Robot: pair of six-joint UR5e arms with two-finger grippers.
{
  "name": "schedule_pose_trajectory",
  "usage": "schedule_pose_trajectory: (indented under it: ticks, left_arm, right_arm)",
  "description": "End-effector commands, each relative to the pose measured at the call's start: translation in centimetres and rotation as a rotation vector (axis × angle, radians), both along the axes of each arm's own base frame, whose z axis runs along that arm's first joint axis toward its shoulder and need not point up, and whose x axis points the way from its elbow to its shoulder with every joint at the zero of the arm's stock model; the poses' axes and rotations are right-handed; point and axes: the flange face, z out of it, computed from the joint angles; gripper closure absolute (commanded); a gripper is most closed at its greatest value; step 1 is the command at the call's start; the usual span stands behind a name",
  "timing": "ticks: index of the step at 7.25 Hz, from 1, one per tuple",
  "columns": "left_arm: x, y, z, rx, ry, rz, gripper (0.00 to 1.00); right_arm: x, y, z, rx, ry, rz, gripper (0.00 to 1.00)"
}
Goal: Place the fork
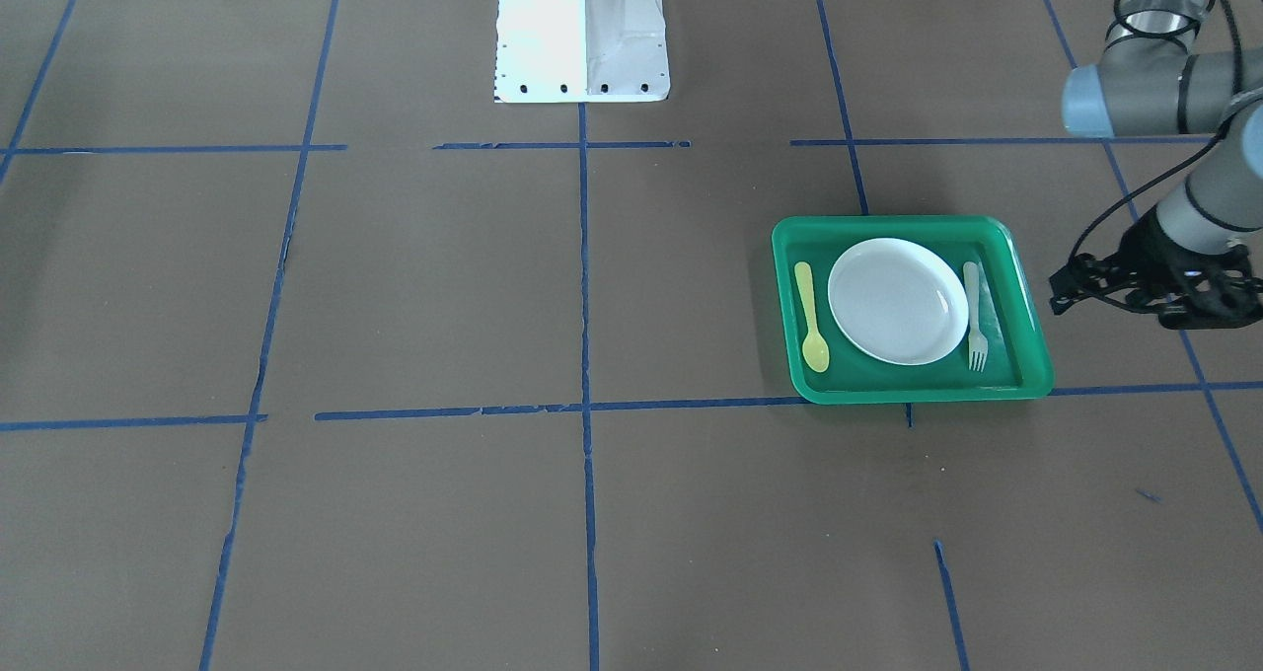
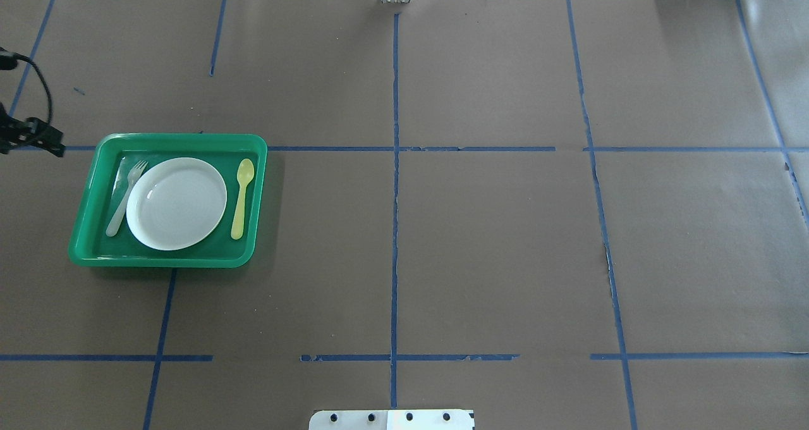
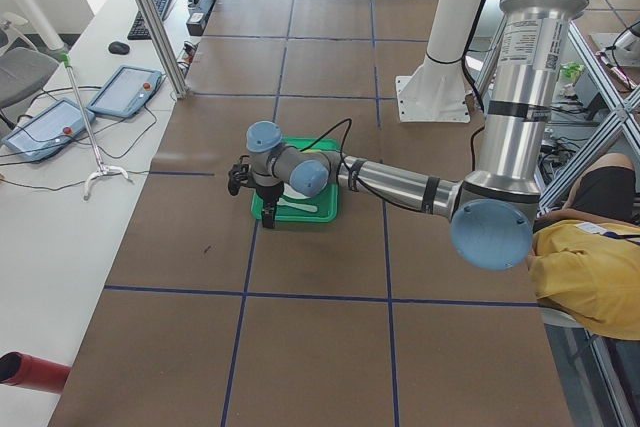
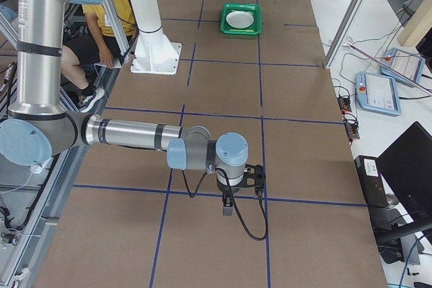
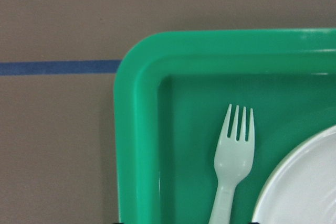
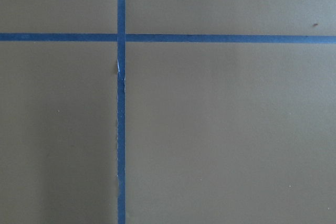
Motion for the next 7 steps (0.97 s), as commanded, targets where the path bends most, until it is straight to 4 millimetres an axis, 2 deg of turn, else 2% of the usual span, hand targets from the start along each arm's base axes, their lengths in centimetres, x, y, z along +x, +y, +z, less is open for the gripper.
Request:
schedule_pose_trajectory:
  ticks: [1,2,3,5,7]
  left_arm:
    - [-13.7,-0.1,3.1,0.077,-0.086,0.075,0.0]
    - [-18.1,0.4,3.6,0.078,-0.093,0.051,0.0]
    - [-19.2,2.5,5.3,0.043,-0.008,0.035,0.0]
    - [-19.0,5.0,7.7,-0.001,0.035,0.043,0.0]
    - [-19.4,5.3,7.8,0.008,0.037,0.034,0.0]
  right_arm:
    - [0.0,0.0,0.0,-0.001,0.0,0.0,0.0]
    - [0.0,0.0,0.0,0.001,0.001,0.0,0.0]
    - [0.0,0.0,0.0,-0.001,0.0,0.0,0.0]
    - [0.0,0.0,0.0,-0.001,0.0,0.0,0.0]
    - [0.0,0.0,0.0,0.002,0.0,-0.001,0.0]
